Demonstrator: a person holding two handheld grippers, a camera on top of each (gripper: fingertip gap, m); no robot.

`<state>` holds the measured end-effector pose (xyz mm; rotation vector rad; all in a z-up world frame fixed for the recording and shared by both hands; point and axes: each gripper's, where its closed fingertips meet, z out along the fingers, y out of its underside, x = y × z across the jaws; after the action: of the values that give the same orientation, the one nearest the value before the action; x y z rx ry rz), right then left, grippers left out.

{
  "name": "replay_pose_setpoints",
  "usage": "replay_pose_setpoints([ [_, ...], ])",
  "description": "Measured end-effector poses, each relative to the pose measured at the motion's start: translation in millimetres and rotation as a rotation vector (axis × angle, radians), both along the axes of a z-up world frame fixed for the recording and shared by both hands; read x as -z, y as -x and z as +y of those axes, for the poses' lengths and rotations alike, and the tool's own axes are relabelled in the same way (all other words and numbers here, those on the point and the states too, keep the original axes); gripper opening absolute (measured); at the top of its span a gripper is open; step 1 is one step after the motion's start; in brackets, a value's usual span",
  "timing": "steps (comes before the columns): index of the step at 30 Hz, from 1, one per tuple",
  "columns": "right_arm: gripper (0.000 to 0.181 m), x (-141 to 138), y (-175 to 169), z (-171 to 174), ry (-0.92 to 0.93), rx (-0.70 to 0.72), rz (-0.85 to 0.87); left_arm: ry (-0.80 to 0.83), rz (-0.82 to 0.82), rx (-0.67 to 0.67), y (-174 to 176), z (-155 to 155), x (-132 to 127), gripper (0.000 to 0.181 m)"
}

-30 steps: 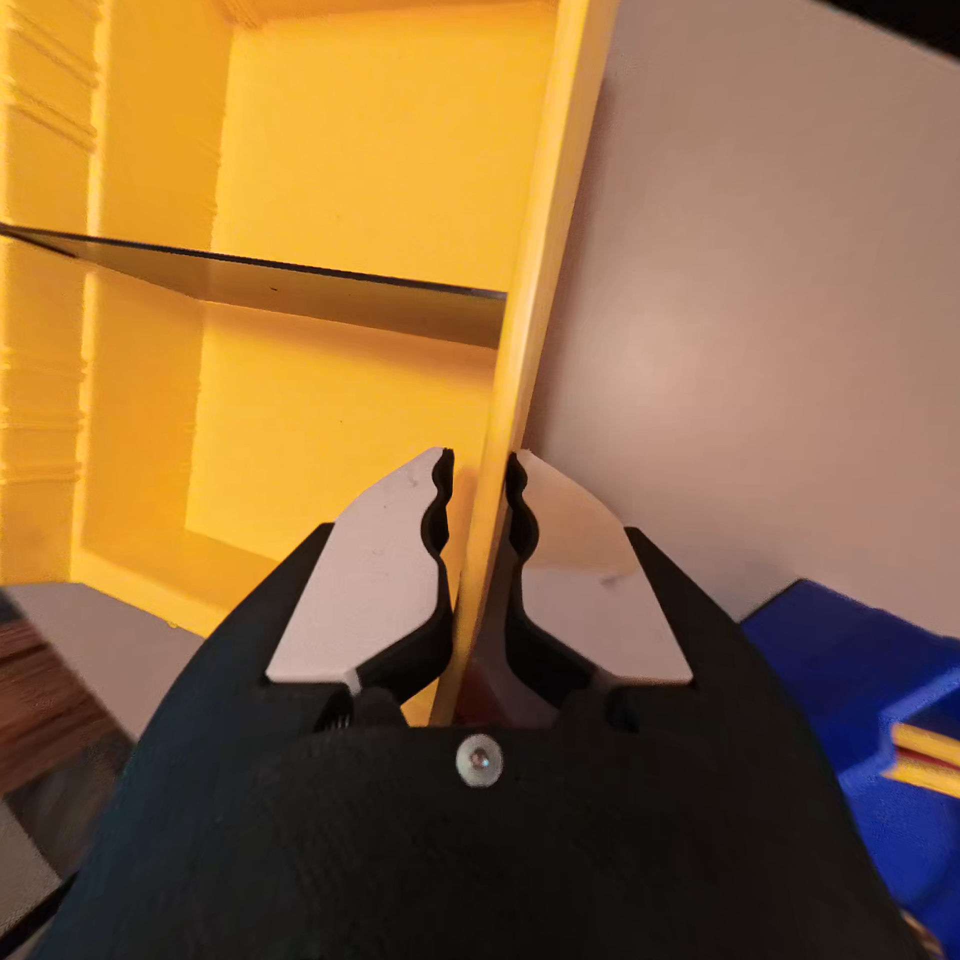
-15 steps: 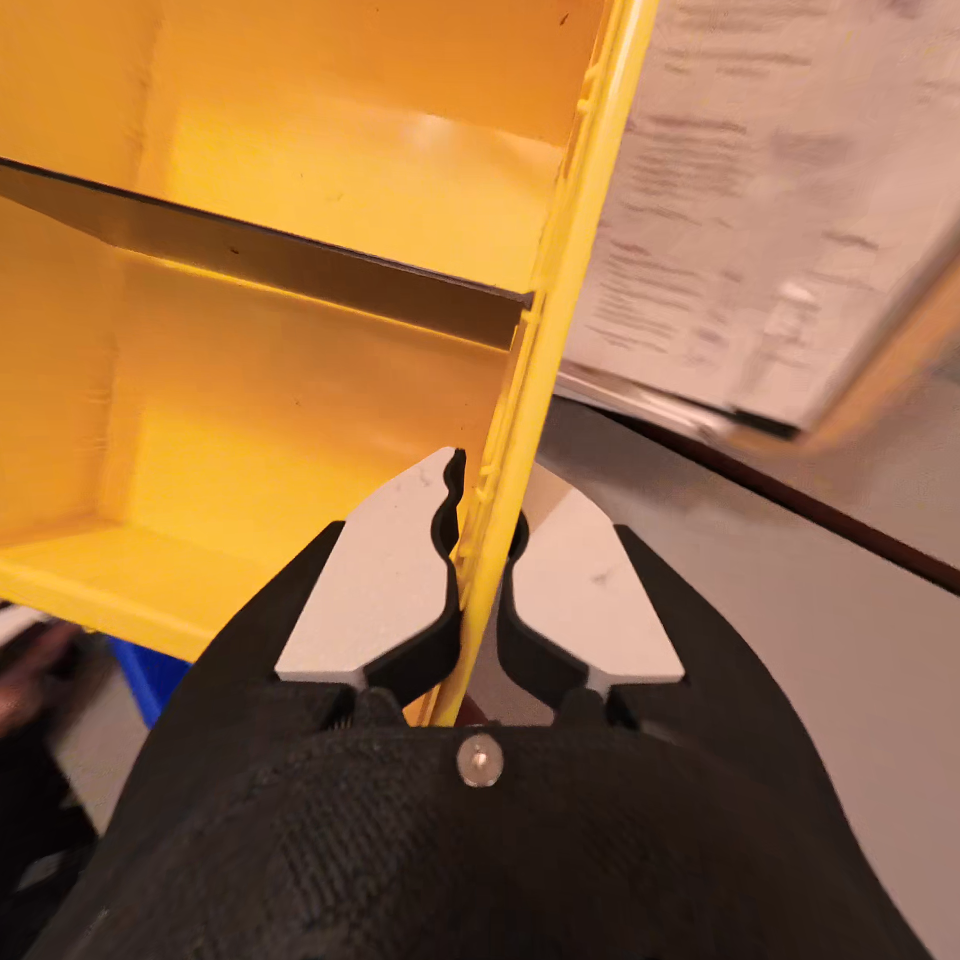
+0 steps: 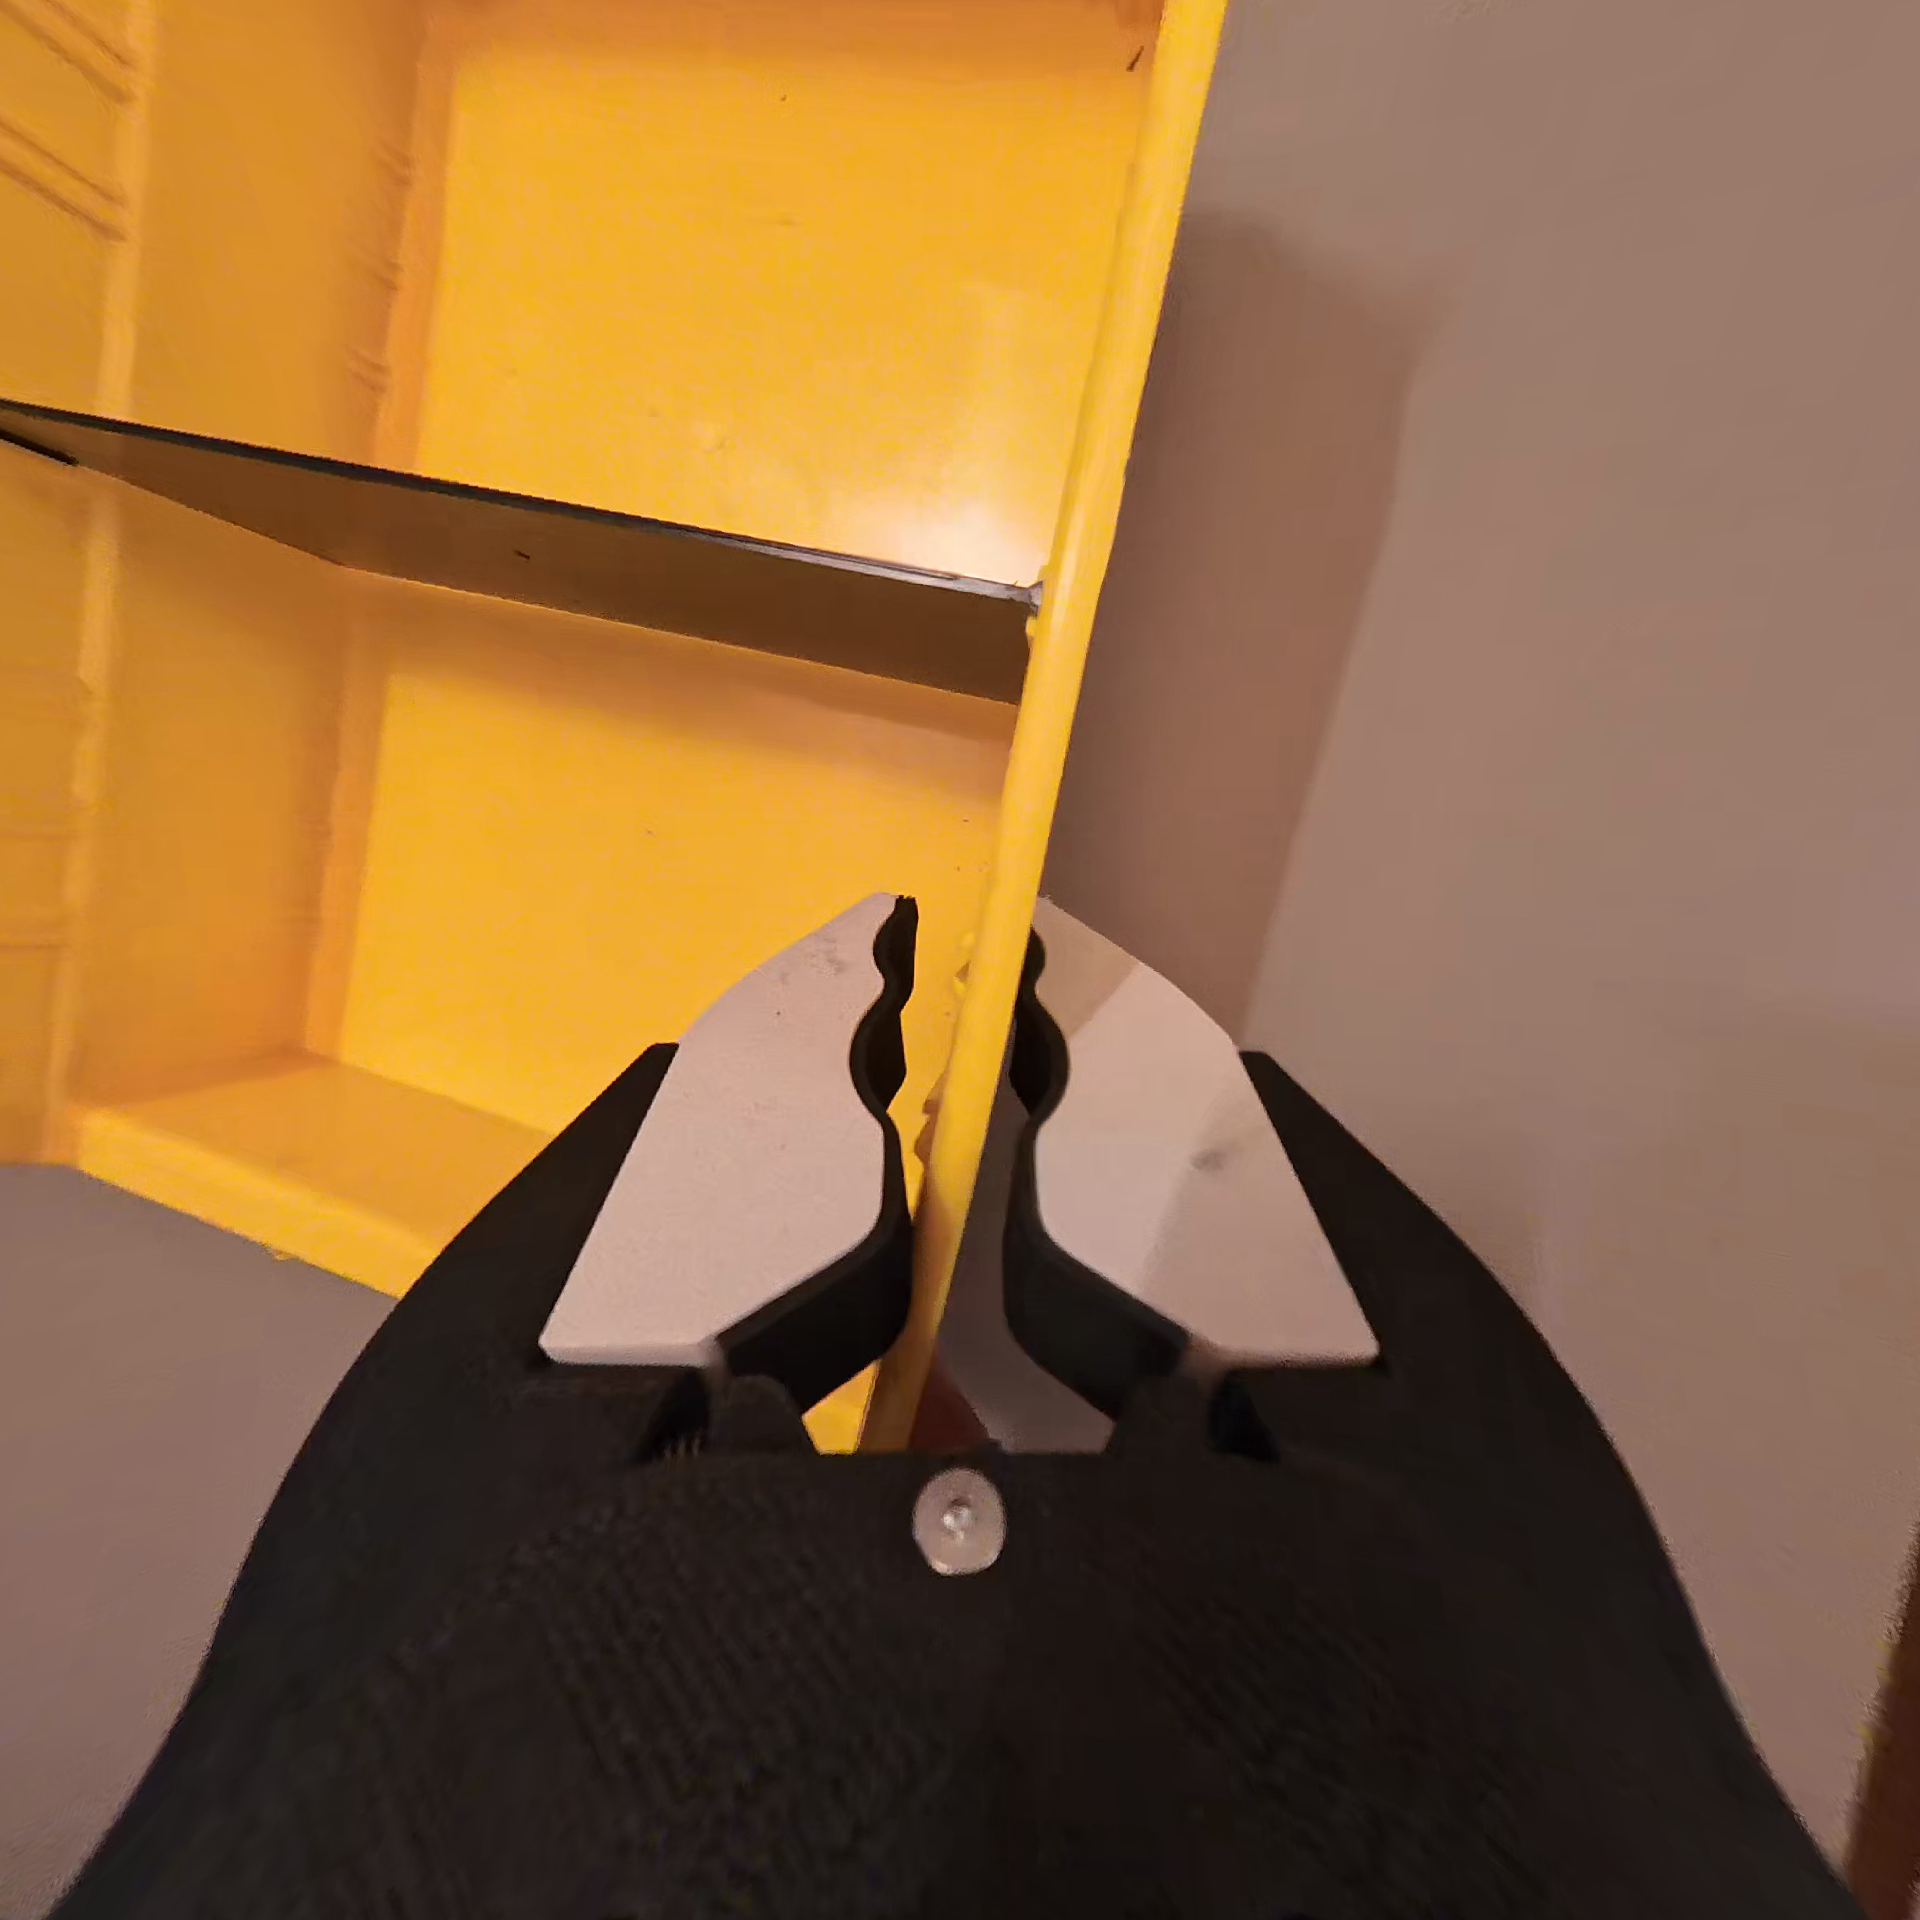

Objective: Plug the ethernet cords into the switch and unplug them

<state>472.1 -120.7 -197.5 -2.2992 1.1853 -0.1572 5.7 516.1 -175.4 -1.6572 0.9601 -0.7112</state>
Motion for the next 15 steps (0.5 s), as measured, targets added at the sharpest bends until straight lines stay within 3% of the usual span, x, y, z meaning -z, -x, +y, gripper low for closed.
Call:
replay_pose_setpoints([
  [7, 0.015, 17.2, -23.6, -25.3, -0.002, -0.044, 0.053, -0.045, 0.086, -0.044, -1.8, 25.6, -2.0, 0.009],
  [9, 0.020, 16.0, -29.2, -26.6, 0.003, -0.055, 0.039, -0.085, 0.061, -0.114, 3.3, 27.7, -24.4, 0.031],
  [12, 0.025, 11.2, -31.9, -27.5, 0.022, -0.091, -0.039, -0.081, -0.061, -0.023, -20.3, -5.0, -68.4, 0.037],
  [15, 0.063, -12.7, -35.1, -34.0, 0.024, -0.060, -0.194, 0.167, 0.025, 0.183, -67.0, -46.1, -58.6, 0.045],
])
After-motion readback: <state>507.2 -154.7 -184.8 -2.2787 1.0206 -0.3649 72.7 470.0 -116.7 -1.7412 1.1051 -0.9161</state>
